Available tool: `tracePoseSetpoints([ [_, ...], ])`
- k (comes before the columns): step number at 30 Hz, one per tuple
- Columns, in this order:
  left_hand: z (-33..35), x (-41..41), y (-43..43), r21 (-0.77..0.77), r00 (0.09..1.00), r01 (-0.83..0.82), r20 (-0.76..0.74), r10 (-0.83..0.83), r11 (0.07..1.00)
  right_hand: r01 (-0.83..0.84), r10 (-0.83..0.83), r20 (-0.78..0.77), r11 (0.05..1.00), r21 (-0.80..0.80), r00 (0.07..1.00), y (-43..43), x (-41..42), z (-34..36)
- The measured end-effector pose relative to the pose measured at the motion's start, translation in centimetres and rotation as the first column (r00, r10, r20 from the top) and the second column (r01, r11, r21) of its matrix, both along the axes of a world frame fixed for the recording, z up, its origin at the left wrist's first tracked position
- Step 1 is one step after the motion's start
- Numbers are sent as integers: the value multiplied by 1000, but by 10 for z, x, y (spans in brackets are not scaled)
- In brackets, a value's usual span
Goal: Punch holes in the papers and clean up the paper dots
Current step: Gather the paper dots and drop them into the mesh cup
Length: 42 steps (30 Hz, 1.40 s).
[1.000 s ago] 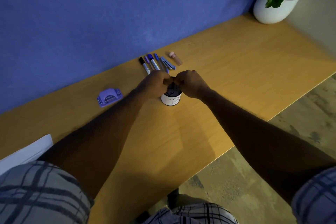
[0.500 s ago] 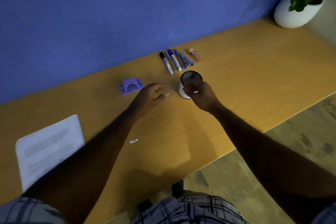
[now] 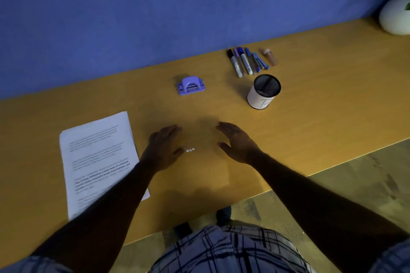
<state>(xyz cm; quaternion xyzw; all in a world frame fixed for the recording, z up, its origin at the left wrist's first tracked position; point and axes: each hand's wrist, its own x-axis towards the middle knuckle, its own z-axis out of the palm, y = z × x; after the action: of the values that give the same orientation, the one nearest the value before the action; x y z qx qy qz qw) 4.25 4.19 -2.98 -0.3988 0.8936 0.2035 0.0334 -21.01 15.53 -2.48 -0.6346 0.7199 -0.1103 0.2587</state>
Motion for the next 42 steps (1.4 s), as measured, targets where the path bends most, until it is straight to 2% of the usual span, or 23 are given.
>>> tracePoseSetpoints([
  [7,-21,10,46,-102,982,30,189,-10,994,-157,161,-186,987,37,969,23,39,-30],
  [13,-36,6,67,-182,983,-34,174,66,983,-120,128,-242,992,47,962,38,54,-45],
  [23,-45,5,67,-229,988,-1,148,35,974,-94,107,-218,993,68,970,35,57,-38],
  [26,-43,4,59,-189,995,-53,68,67,981,-39,38,-159,999,-7,987,29,58,-33],
  [29,-39,0,52,-133,984,-173,-72,164,976,28,-34,-111,998,-60,993,17,62,-29],
  [32,-39,-5,47,-97,954,-257,-184,237,961,37,-42,-66,996,-76,997,3,67,-29],
  [37,-42,-9,44,-59,902,-359,-281,329,932,19,-23,-41,993,-118,999,-14,69,-32],
  [42,-46,-11,48,-28,875,-396,-315,368,918,4,1,31,985,-174,1000,-16,64,-34],
])
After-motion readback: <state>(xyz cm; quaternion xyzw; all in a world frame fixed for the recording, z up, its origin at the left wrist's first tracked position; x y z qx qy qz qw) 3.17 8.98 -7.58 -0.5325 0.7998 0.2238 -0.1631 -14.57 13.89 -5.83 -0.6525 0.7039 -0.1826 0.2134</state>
